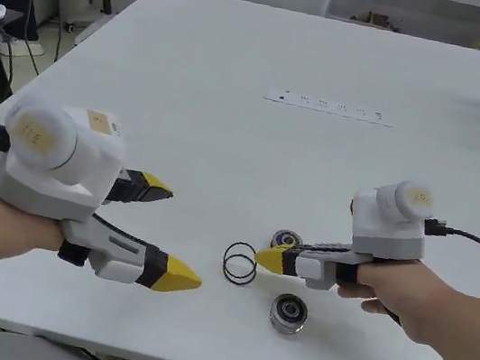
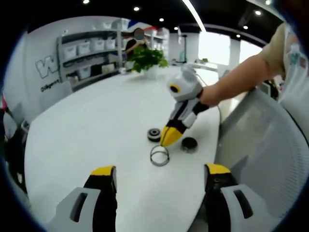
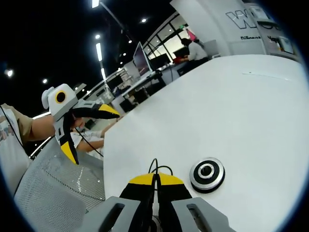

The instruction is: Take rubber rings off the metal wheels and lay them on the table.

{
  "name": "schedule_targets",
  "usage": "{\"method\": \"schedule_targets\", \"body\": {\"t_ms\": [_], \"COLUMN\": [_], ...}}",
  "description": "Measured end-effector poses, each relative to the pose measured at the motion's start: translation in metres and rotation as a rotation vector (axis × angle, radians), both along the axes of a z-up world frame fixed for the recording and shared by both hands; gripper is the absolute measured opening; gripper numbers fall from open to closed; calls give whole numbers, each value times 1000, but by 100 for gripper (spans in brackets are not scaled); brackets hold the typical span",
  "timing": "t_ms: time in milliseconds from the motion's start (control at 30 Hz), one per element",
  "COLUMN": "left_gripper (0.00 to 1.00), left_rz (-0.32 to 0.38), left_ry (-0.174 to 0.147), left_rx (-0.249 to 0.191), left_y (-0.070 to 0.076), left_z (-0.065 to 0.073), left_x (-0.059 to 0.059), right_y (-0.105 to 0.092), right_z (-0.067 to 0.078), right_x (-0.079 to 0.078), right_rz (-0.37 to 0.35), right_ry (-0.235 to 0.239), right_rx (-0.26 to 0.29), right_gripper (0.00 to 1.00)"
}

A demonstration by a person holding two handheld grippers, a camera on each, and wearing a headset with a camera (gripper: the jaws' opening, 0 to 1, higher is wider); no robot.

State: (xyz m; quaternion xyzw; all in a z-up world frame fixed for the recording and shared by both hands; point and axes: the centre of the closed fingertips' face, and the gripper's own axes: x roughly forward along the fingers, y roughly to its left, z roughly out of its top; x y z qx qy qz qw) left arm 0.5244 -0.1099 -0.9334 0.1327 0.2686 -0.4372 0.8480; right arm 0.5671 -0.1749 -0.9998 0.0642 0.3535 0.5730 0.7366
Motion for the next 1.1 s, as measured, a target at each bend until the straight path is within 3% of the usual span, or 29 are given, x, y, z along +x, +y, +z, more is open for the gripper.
{"method": "schedule_targets", "body": {"t_ms": [500, 1100], "left_gripper": [75, 75], "left_rz": [1, -13], "left_ry": [16, 39], "left_rx": [21, 36], "left_y": [4, 2], "left_z": [-7, -9], "left_x": [-4, -6], "right_y": [2, -2], "right_z": [-6, -4], "right_x": [-6, -12], "right_rz": [-1, 35], "right_ry": [0, -34], "right_rx": [-35, -61], "right_gripper": [0, 22]}}
